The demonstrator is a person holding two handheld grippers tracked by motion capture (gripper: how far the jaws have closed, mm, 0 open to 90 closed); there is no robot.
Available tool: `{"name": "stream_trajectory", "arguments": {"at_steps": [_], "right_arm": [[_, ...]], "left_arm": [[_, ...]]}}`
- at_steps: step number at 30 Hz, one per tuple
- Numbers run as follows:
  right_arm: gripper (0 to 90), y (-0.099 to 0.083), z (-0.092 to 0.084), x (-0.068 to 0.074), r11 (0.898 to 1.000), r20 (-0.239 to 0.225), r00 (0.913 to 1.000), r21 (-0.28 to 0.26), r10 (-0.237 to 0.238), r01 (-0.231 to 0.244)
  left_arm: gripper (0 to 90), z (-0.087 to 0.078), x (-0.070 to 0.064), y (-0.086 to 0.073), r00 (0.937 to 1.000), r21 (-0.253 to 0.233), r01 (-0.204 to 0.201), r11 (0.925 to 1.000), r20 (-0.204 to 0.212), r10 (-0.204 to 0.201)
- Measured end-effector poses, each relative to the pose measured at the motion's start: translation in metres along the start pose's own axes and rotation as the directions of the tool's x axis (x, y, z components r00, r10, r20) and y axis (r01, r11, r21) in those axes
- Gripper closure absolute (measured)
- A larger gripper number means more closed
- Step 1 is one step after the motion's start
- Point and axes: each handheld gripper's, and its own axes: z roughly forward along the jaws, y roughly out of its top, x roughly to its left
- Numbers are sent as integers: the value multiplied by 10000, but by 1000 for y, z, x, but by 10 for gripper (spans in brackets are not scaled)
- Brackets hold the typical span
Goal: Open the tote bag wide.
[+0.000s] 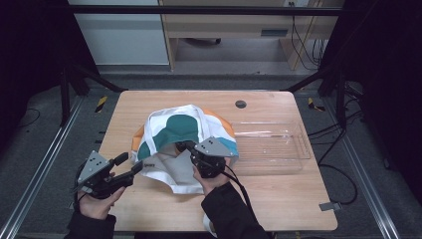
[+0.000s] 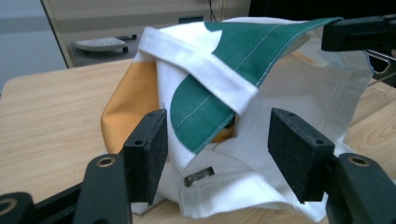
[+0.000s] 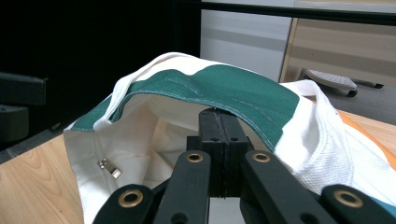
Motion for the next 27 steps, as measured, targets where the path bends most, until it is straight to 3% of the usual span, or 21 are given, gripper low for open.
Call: {"name": "stream_trajectory", "arguments": {"at_steps": [11,17,27], "right_arm": [[900,2,0,-3,9999,-58,10000,131,-43,43],[900,4,0,-4,9998,-104,9999,173,-5,7],[900,6,1,-6,9998,-84,10000,221,-17,18]], "left_arm": [[364,5,-11,17,9988,-119,-486,9987,-35,485],[350,20,-20,34,9936,71,-1130,9936,-79,1131],[335,39,-30,44,9868,386,-1611,9862,-80,1615]]}}
